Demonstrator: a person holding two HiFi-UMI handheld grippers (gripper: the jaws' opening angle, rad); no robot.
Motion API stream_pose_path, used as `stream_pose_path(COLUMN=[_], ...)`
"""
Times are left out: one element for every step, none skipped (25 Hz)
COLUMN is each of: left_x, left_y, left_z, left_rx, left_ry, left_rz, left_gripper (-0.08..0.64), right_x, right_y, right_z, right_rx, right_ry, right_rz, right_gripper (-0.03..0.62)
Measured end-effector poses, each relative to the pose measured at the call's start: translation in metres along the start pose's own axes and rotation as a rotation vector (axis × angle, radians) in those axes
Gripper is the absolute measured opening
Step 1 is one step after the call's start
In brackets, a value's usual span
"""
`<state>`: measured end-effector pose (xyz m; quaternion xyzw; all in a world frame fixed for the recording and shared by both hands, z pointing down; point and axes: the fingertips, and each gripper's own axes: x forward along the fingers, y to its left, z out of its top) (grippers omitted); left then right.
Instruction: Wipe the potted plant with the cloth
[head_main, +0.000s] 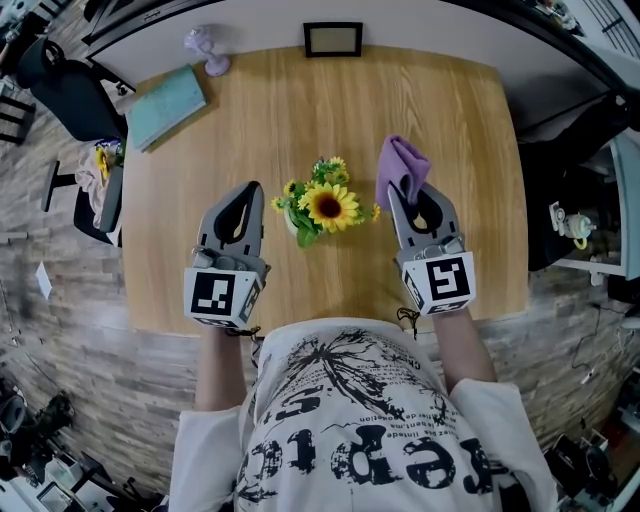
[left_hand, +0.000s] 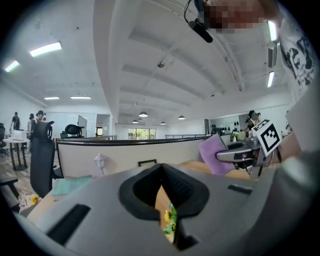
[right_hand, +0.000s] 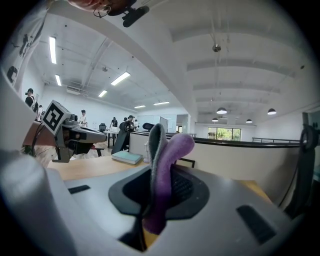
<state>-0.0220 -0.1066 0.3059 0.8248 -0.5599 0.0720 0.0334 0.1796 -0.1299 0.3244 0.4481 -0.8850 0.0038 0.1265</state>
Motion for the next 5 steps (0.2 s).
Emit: stream_pose_path(left_x=[-0.0001, -0.0003, -0.0005, -0.0009, -0.0014], left_y=[0.0011, 0.002, 0.0026, 0.003, 0.0033], left_z=[-0.0004, -0.0005, -0.0005, -0.0004, -0.0004], left_rx=[-0.006, -0.013, -0.02, -0.026, -0.032], left_ry=[0.003, 0.005, 0.006, 0.007, 0.008], left_rz=[0.005, 0.008, 0.01, 0.012, 0.014], left_gripper=[0.004, 0.005, 0.005, 0.005, 0.004], right_x=[0.0003, 0.0007, 0.0011, 0.0013, 0.0014], right_y=[-0.0001, 0.0, 0.0004, 0.0008, 0.0013], right_z=[0.0004, 0.0011, 0.0019, 0.0027, 0.0034], right_rx=[0.001, -0.001, -0.002, -0.004, -0.005], right_ry=[-0.002, -0.004, -0.007, -0.009, -0.012], right_rz=[0.001, 0.004, 0.007, 0.011, 0.014], right_gripper=[0.06, 0.06, 0.06, 0.06, 0.06])
